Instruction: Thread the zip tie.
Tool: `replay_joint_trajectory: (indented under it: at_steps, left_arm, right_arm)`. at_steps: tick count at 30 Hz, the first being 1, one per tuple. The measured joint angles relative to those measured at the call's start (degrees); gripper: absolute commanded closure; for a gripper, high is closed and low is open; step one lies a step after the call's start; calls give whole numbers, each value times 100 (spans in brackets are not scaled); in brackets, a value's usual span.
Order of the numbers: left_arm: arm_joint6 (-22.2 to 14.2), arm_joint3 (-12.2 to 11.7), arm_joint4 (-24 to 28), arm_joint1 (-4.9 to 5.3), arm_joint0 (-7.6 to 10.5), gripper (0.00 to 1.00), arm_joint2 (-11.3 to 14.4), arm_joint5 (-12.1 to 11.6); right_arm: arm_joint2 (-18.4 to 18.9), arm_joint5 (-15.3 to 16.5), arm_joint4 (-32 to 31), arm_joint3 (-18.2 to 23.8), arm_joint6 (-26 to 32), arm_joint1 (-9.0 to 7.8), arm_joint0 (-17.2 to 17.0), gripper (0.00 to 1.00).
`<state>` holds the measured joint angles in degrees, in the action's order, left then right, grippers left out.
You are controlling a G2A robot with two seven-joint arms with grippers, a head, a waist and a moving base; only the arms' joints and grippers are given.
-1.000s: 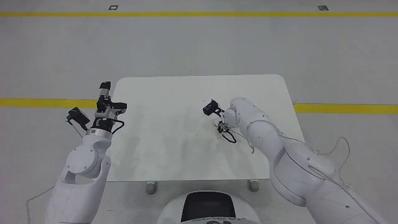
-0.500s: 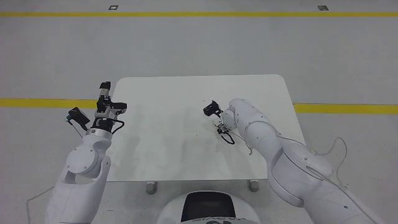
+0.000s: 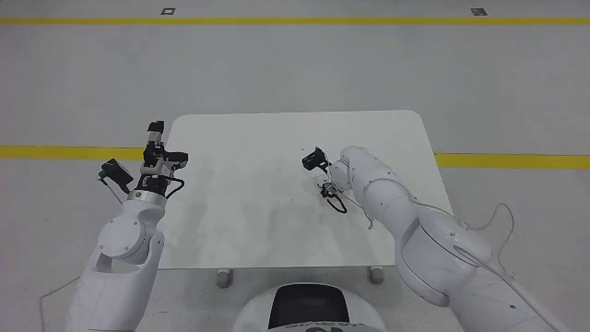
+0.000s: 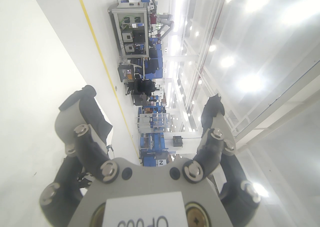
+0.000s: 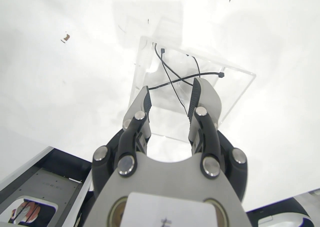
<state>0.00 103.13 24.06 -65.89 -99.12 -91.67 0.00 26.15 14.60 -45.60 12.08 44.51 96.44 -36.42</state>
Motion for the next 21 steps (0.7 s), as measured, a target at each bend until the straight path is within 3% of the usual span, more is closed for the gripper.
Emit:
replay_joint_trajectory:
  at_steps: [12, 21]
  left_arm:
    - [0, 0, 0, 0, 0, 0, 0, 0]
    - [0, 0, 0, 0, 0, 0, 0, 0]
  right_arm:
    - [78, -198, -43, 20, -189, 29, -44, 73]
    - [26, 99, -342, 35, -389, 7, -7, 72]
